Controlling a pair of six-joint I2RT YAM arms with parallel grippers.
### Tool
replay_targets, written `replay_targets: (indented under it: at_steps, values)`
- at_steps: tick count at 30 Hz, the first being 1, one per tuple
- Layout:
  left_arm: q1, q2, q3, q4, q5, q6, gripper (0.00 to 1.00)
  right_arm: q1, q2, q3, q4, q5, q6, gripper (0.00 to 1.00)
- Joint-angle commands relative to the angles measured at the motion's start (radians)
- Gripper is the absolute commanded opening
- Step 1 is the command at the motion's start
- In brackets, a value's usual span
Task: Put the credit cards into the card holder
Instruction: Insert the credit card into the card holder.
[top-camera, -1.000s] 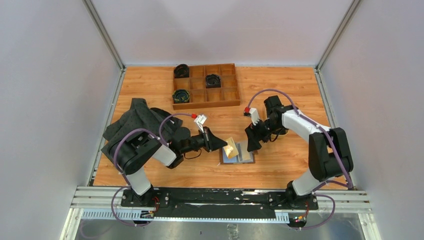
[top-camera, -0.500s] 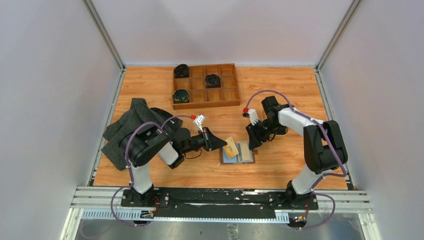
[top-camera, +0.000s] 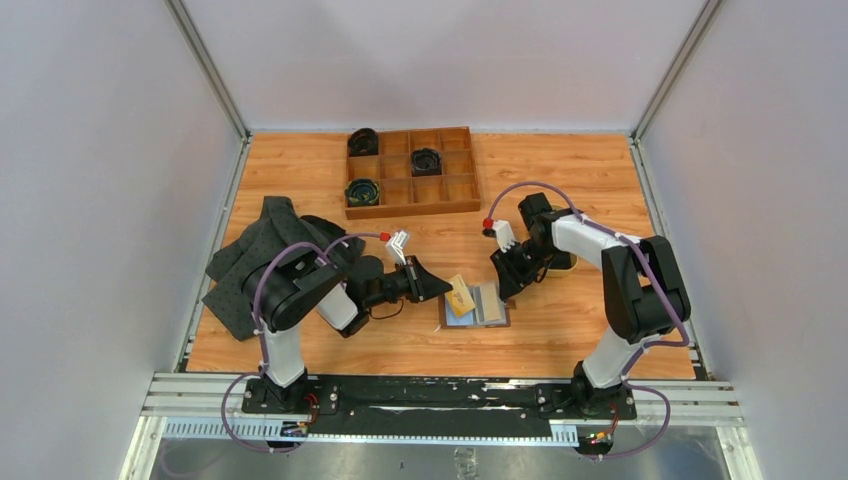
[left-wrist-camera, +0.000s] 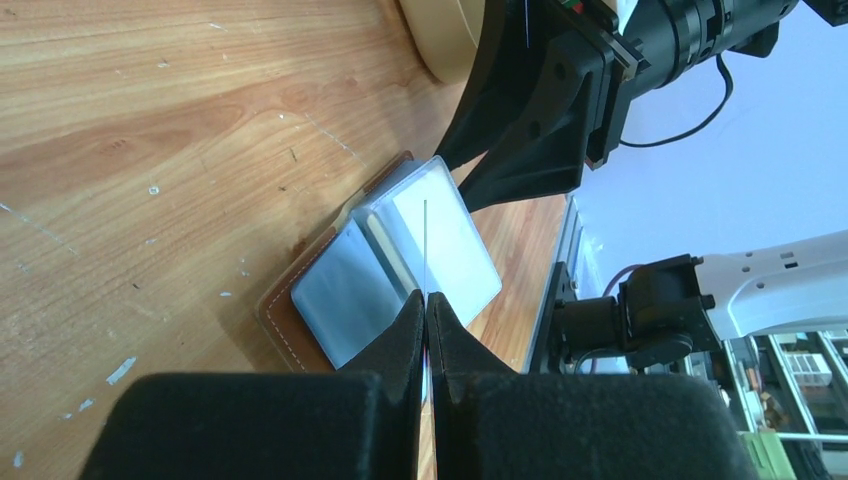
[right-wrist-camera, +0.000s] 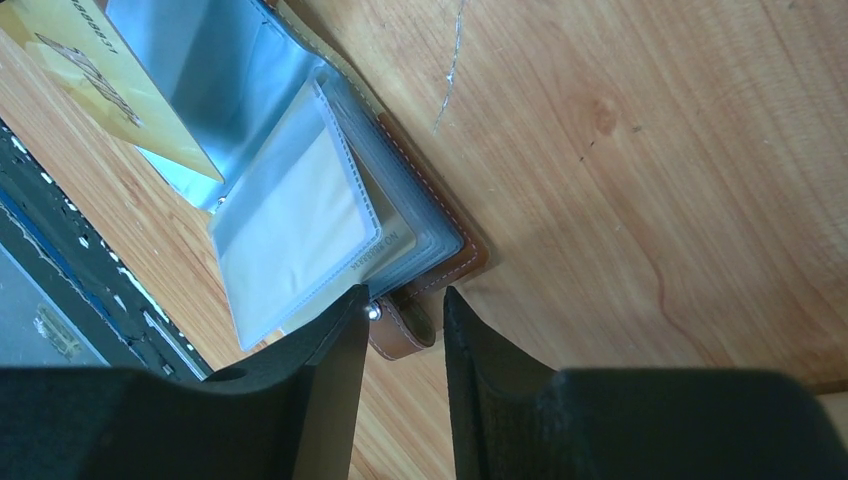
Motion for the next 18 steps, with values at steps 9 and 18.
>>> replay_targets:
  at_steps: [9, 18]
  values:
    - [0.006, 0.024, 0.011, 0.008, -0.017, -0.009, 0.0, 0.019, -0.009, 0.038, -0.035, 0.045, 0.002, 0.41]
    - [0.008, 0.009, -0.002, 0.023, -0.008, -0.004, 0.0, 0.006, -0.206, 0.02, -0.055, 0.019, -0.086, 0.66]
